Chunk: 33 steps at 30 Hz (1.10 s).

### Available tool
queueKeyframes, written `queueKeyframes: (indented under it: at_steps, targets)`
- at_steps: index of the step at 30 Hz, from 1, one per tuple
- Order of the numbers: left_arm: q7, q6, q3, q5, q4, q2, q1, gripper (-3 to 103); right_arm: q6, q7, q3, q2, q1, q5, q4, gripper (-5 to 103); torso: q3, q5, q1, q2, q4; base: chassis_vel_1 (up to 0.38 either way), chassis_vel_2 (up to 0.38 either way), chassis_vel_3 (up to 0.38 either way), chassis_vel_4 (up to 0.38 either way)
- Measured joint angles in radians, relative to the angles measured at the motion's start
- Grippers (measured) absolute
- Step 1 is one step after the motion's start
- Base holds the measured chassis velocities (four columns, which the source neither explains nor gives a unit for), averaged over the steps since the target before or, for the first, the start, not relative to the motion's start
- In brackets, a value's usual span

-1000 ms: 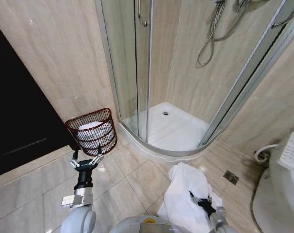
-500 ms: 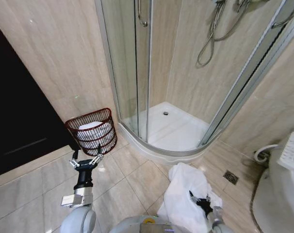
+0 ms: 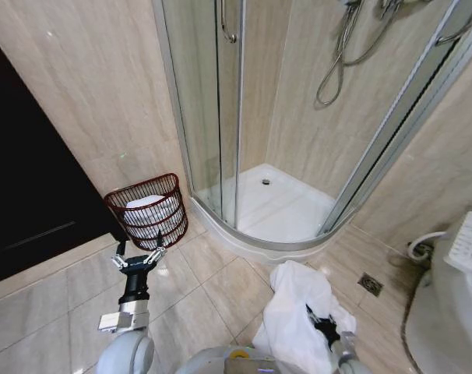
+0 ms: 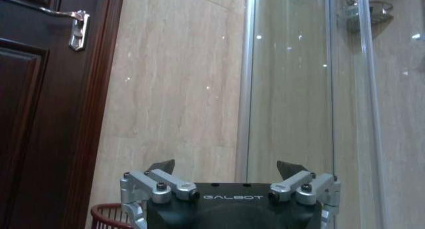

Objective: Discard the used towel into the hamper.

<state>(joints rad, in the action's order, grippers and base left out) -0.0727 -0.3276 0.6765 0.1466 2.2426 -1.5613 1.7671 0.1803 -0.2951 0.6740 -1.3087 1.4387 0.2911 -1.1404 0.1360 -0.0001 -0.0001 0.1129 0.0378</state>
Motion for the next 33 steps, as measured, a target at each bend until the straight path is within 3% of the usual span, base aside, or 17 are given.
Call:
queueKeyframes:
  at_steps: [6, 10, 17, 25, 33]
  targets:
    - [-0.001, -0.001, 0.000, 0.000, 0.002, 0.000, -0.002, 100, 0.009, 0.006, -0.006, 0.000, -0.002, 0.007, 0.008, 30, 0.000, 0.0001, 0.000, 0.000, 0.0000, 0.000, 0.000, 0.000, 0.000]
    - [-0.001, -0.001, -0.001, 0.000, 0.002, -0.001, -0.002, 100, 0.012, 0.021, -0.006, -0.008, -0.006, 0.009, 0.007, 25, 0.000, 0.0003, 0.000, 0.000, 0.0000, 0.000, 0.000, 0.000, 0.000]
    - [-0.001, -0.001, -0.003, 0.004, 0.009, -0.001, -0.001, 100, 0.051, 0.080, -0.018, -0.015, 0.009, 0.037, -0.055, 25, 0.000, 0.0008, 0.000, 0.000, 0.0001, 0.000, 0.000, 0.000, 0.000]
    - [-0.001, 0.000, -0.004, 0.005, 0.009, -0.002, -0.001, 100, 0.178, 0.201, -0.018, -0.015, 0.096, 0.054, -0.281, 24, 0.000, 0.0001, 0.000, 0.000, 0.0000, 0.000, 0.000, 0.000, 0.000]
    - [-0.001, 0.001, -0.004, 0.004, 0.010, -0.004, -0.003, 100, 0.211, 0.253, 0.053, -0.036, 0.146, 0.014, -0.489, 24, 0.000, 0.0000, 0.000, 0.000, 0.0000, 0.000, 0.000, 0.000, 0.000]
